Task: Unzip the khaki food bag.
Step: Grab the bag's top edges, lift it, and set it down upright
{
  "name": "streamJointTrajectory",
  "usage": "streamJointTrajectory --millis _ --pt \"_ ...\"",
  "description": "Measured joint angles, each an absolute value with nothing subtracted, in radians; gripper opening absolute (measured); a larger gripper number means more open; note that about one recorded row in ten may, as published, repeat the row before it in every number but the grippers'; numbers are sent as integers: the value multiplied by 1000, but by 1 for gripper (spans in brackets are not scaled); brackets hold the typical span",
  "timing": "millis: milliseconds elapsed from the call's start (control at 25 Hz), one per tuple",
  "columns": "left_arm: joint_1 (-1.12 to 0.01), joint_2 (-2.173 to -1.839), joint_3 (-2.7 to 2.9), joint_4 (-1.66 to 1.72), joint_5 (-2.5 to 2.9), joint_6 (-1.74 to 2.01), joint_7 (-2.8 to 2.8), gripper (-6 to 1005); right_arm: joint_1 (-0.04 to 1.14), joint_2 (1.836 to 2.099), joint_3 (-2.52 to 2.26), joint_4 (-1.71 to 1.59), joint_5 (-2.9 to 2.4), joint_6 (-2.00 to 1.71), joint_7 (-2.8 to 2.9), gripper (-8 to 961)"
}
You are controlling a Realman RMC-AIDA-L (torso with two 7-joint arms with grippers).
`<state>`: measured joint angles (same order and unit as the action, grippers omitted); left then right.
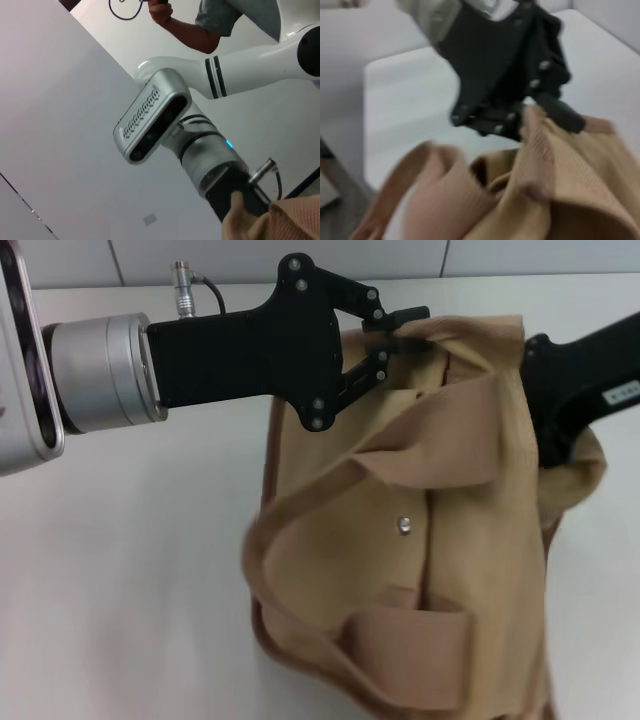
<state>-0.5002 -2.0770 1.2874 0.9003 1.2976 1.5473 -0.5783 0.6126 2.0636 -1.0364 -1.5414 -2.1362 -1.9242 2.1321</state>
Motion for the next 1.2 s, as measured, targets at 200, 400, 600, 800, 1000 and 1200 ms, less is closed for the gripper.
streamJointTrajectory --millis 200,400,600,800,1000,1200 --pt "-504 -2077 1291 900 1298 1537 -578 98 624 2051 -946 -1525 -2085 -2039 2133 695" --pt "-507 -2077 1298 900 1298 1531 -578 98 619 2050 -934 -1521 -2065 -2073 2127 695" --pt "-508 -2078 1300 900 1298 1529 -578 99 614 2034 -932 -1477 -1972 -2110 2112 695" --pt "-504 -2079 1302 896 1291 1529 -578 99 618 2029 -925 -1452 -1951 -2117 2105 695" --pt "-508 -2079 1303 885 1291 1530 -578 100 628 2029 -927 -1412 -1923 -2143 2085 695" --pt "-514 -2078 1306 873 1281 1528 -565 101 632 2032 -924 -1364 -1870 -2148 2061 695"
